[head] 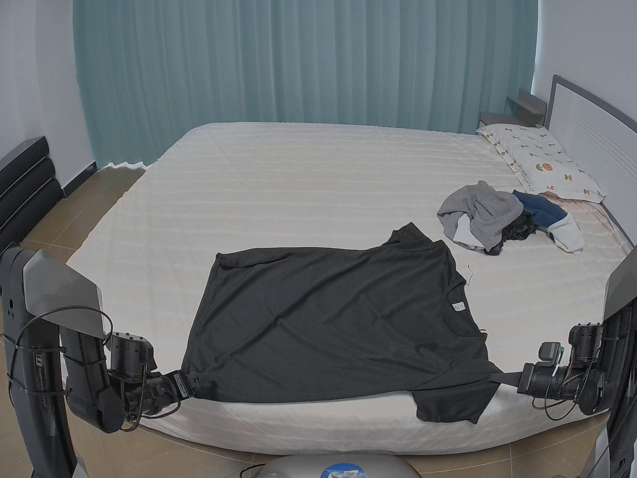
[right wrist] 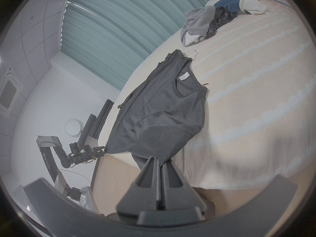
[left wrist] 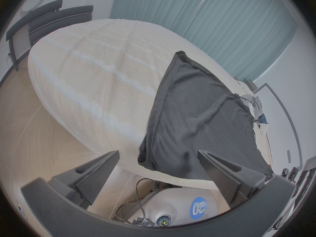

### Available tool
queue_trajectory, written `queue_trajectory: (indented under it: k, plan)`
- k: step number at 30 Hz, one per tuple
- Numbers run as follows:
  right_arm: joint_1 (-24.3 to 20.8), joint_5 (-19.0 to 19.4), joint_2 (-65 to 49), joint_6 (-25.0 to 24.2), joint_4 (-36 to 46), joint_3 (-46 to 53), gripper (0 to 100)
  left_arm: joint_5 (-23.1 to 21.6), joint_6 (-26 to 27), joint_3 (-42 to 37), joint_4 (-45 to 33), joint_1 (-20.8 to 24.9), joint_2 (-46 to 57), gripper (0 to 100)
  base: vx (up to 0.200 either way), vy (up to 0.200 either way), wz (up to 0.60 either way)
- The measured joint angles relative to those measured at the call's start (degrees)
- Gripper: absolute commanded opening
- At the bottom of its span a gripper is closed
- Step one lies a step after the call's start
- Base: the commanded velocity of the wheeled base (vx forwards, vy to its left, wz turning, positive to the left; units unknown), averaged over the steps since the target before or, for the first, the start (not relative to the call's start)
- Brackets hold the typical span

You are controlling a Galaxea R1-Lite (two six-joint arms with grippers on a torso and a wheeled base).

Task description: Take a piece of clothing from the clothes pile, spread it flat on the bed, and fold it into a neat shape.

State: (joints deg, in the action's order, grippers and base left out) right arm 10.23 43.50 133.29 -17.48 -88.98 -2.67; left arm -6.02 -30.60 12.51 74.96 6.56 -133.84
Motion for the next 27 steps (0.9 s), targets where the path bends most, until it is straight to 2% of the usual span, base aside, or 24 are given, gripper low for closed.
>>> queue_trajectory:
  k: [11,12,27]
  plan:
    - [0.0,0.8,0.0,0.1,0.0,0.2,0,0.3,3.4,1.8,0.3,1.0,-2.2,100,0.0,0.0,0.0]
    - [0.0,0.8,0.0,0.1,0.0,0.2,0,0.3,3.4,1.8,0.3,1.0,-2.3,0,0.0,0.0,0.0]
    - [-0.1,0.8,0.0,0.5,0.0,0.4,0,2.8,1.8,-1.0,1.3,0.1,-2.3,0,0.0,0.0,0.0]
